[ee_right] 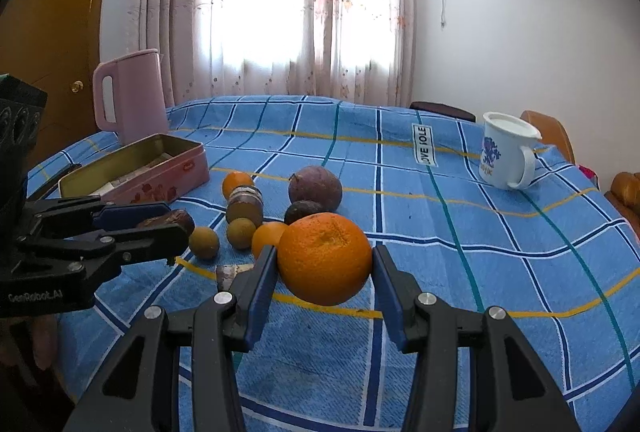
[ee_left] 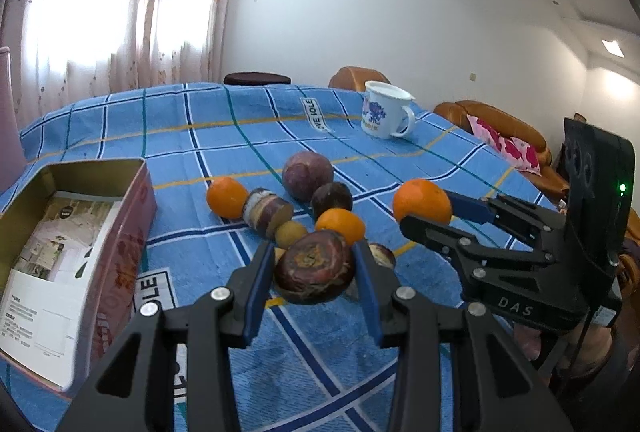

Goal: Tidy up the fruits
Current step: 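Lift and carry the dark fruit with the left tool while the right tool carries the orange to the tin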

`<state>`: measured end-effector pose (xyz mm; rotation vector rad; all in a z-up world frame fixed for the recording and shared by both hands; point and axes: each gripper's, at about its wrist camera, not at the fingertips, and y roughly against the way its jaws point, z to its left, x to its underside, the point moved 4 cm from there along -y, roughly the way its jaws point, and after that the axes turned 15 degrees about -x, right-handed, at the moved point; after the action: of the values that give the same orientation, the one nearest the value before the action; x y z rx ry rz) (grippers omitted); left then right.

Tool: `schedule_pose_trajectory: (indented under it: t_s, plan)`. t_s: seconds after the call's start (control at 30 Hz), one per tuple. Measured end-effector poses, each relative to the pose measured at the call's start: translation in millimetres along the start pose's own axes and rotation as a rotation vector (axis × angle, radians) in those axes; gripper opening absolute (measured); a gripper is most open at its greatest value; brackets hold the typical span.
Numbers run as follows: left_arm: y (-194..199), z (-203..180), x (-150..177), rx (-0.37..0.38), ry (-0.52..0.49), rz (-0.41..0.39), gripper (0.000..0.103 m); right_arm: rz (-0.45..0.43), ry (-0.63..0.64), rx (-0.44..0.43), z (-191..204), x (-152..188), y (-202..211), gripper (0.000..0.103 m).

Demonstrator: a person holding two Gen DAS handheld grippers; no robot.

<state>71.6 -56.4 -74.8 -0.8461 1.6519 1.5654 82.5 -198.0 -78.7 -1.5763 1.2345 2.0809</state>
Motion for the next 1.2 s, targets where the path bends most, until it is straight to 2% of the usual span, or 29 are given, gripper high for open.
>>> schedule_pose_trajectory:
  t_s: [0.6, 0.9, 1.2]
  plan:
    - [19, -4, -3, -0.048, -0.017, -0.111, 0.042, -0.094, 0.075, -0.004, 12, 0, 14, 0.049]
    - [34, -4, -8, -0.096, -0.037, -0.18, 0.042, -0.13, 0.096, -0.009, 15, 0, 20, 0.049]
    - [46, 5, -15, -0.121, -0.029, -0.217, 0.042, -0.143, 0.055, -0.069, 17, -9, 22, 0.049]
